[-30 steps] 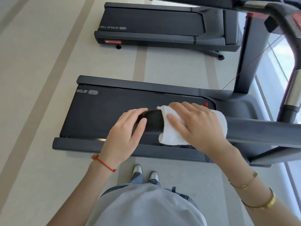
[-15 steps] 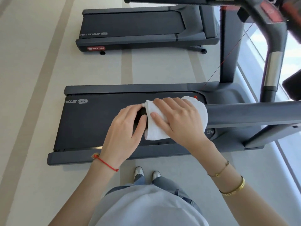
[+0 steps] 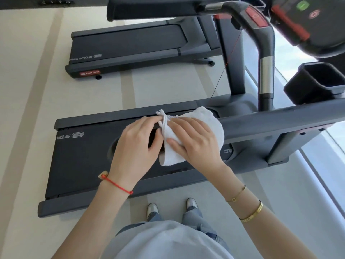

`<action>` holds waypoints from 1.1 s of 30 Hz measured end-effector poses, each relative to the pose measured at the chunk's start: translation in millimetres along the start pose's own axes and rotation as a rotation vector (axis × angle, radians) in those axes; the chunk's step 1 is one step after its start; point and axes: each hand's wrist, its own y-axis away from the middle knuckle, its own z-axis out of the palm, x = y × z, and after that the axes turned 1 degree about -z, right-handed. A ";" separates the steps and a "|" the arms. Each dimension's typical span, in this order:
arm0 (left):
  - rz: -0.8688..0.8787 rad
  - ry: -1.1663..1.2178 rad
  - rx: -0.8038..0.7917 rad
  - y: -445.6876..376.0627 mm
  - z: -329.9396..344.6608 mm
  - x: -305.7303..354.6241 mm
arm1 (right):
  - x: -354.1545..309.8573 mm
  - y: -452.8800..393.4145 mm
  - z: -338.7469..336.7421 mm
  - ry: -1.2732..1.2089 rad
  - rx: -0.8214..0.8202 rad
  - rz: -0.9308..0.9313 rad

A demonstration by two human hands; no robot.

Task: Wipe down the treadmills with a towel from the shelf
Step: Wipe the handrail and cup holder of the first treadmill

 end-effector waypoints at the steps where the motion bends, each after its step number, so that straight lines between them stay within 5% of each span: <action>1: 0.009 -0.004 0.002 -2.2 4.2 6.1 | 8.6 4.8 -4.1 -0.004 0.011 -0.006; 6: 0.006 -0.035 -0.007 -10.9 34.3 39.9 | 70.7 23.0 -31.4 0.078 -0.056 0.055; 13: -0.038 -0.130 0.075 -20.1 64.7 61.0 | 130.7 19.9 -61.8 0.113 -0.353 0.273; 20: -0.070 -0.272 0.129 -26.1 86.7 77.1 | 123.1 21.8 -60.3 -0.005 -0.415 0.061; 25: -0.119 -0.352 0.163 -25.9 90.6 77.7 | 162.0 32.5 -74.9 0.079 -0.351 0.209; 33: -0.107 -0.439 0.226 -26.9 98.1 77.9 | 145.8 23.0 -69.5 0.015 -0.483 0.090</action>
